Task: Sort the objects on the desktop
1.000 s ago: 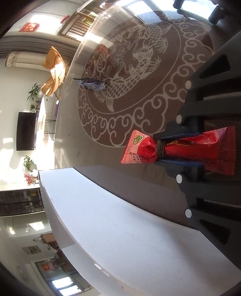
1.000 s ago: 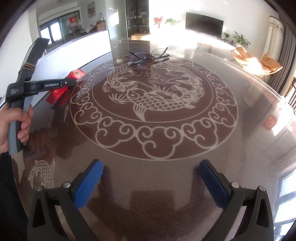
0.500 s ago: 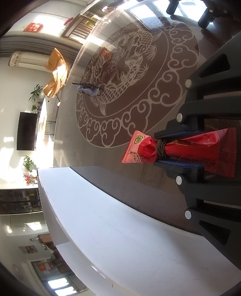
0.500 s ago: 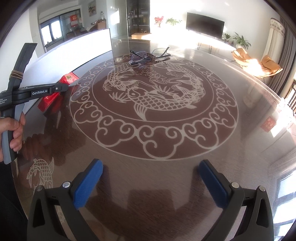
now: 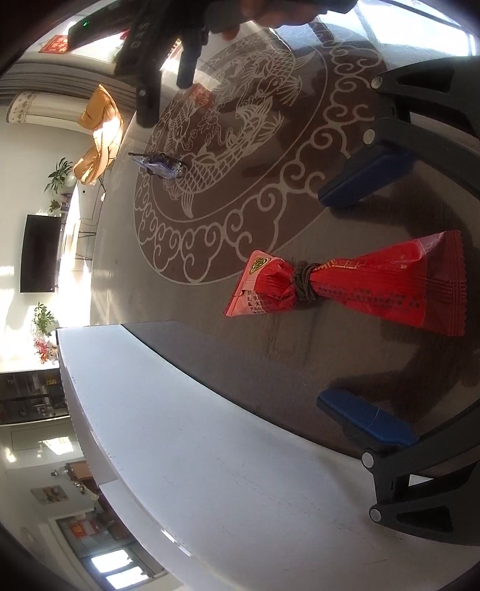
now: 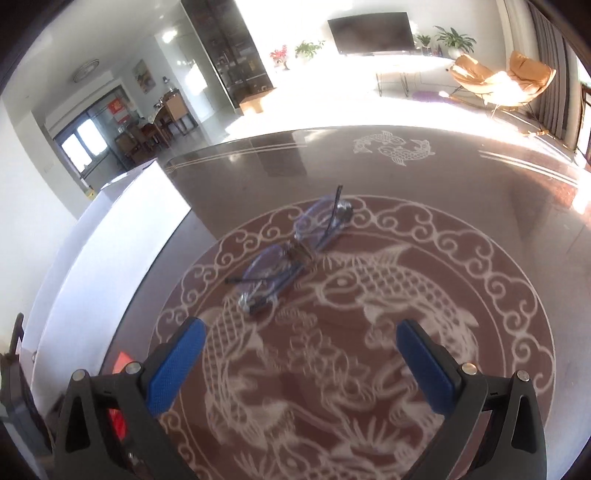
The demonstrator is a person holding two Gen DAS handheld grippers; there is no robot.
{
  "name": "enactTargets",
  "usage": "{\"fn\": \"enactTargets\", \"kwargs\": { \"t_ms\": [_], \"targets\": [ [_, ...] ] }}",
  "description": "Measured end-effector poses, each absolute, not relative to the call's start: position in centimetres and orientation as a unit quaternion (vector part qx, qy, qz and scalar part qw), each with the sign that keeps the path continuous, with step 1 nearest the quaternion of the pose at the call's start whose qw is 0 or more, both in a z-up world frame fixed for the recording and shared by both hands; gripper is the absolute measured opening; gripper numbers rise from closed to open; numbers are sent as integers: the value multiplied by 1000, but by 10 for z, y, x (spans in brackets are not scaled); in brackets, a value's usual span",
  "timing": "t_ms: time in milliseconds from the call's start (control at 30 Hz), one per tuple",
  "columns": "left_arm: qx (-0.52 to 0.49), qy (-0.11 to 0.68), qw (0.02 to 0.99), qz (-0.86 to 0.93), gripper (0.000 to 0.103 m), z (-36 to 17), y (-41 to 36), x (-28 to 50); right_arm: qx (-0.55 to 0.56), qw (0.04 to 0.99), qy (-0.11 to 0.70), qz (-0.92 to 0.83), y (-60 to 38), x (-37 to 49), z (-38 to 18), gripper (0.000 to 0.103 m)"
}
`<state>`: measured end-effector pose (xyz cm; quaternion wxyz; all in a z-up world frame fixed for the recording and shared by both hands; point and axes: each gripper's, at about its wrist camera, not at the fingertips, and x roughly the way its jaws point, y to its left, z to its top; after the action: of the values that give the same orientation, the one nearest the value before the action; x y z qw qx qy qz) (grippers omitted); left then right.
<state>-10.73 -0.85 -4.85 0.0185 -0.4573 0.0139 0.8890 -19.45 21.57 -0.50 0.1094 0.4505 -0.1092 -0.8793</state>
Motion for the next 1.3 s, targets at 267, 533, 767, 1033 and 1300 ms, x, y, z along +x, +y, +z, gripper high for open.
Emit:
{"fn": "enactTargets", "kwargs": {
  "t_ms": [267, 533, 767, 1033, 1300],
  "targets": [
    [-457, 12, 19, 889, 101, -49, -9, -108, 490, 77, -28, -868, 162, -256, -24, 55],
    [-456, 14, 23, 889, 101, -48, -7, -107, 464, 126, 28, -876, 174, -178, -26, 27],
    [-456, 17, 27, 889, 101, -48, -5, -109, 437, 131, 38, -889, 207, -39, -29, 27],
    [-458, 21, 35, 888, 103, -50, 2, -110, 442, 96, 34, -891, 213, -10, -35, 88],
    [-459, 21, 35, 887, 103, -53, 6, -113, 454, 96, 54, -884, 206, -19, -39, 103]
  ]
}}
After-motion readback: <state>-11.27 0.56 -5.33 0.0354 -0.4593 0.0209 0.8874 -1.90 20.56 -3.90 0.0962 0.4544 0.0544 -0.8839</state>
